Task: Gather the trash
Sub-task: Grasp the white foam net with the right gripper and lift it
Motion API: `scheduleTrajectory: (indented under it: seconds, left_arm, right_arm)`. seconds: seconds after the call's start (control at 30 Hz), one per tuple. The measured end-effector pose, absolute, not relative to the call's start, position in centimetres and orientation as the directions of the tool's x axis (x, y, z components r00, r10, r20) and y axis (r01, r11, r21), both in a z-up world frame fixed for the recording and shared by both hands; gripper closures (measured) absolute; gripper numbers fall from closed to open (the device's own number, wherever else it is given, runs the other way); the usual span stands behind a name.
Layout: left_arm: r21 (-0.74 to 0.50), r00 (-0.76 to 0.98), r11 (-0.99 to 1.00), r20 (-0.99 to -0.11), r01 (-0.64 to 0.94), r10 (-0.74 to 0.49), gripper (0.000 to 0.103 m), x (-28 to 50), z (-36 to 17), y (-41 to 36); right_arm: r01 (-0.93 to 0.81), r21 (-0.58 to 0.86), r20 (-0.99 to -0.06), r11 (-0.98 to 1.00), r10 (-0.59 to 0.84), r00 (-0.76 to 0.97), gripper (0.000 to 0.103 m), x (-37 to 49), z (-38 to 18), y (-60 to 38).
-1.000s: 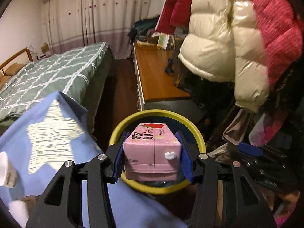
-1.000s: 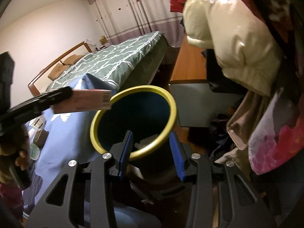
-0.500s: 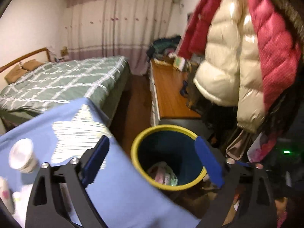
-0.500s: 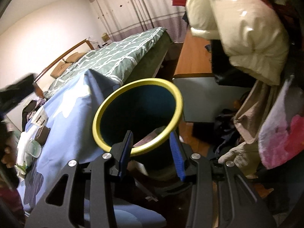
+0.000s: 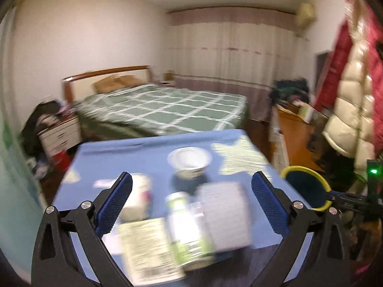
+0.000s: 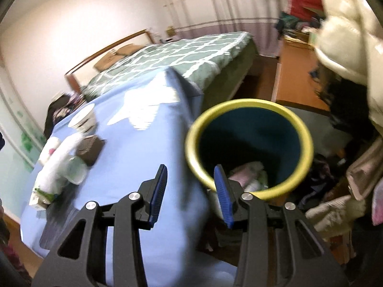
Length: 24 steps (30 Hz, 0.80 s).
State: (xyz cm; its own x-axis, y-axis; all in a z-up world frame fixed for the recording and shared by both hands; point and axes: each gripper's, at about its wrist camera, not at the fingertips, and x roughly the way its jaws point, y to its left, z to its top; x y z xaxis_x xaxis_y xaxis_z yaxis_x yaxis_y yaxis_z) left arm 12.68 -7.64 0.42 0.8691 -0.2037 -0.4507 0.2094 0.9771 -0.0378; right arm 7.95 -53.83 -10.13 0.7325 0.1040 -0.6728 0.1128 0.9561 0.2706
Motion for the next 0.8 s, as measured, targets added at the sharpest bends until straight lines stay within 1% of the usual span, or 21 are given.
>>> scheduleTrajectory:
  seconds: [0.1, 0.2, 0.4, 0.43, 0.5, 0.53, 0.8]
  left_arm:
    - [-0.067, 0.882, 0.99, -0.449, 0.128, -0.144, 0.005, 12.0, -0.2, -3.3]
    - [-0.067, 0.893, 0.995, -0.44, 0.072, -0.094, 0.005, 11.5, -0.6, -0.4]
    - [-0.085, 0.891, 0.996, -0.45, 0.03, -0.065, 0.005, 11.3, -2.1, 3.4]
    - [-0.086, 0.889, 0.996, -0.455, 0.025, -0.062, 0.005, 11.3, -2.3, 3.6]
    - [-0.091, 0.882, 0.996, -0.469, 0.009, -0.051, 0.005, 11.5, -3.0, 4.5]
    - [-0.095, 0.877, 0.995, -0.478, 0.004, -0.049, 0.005, 11.5, -3.4, 5.0]
    - [-0.128, 0.866, 0.991, -0.499, -0.028, -0.04, 0.005, 12.7, -5.1, 6.6]
  right_arm:
    - [0.048, 0.25, -0.67, 0.967, 0.137, 0.73, 0.064, 9.4, -9.0, -50.7]
    - [-0.012, 0.228, -0.665, 0.974, 0.165, 0.728, 0.064, 11.2, -7.7, -47.5]
    - [-0.115, 0.177, -0.668, 0.978, 0.205, 0.715, 0.063, 15.5, -5.8, -41.5]
    - [-0.137, 0.166, -0.667, 0.977, 0.214, 0.714, 0.061, 16.3, -5.5, -40.2]
    - [-0.177, 0.159, -0.664, 0.971, 0.238, 0.709, 0.052, 17.6, -5.2, -38.3]
    - [-0.199, 0.156, -0.666, 0.968, 0.252, 0.702, 0.05, 18.4, -5.2, -37.2]
    - [-0.307, 0.108, -0.732, 0.946, 0.284, 0.619, 0.048, 24.2, -5.9, -30.1]
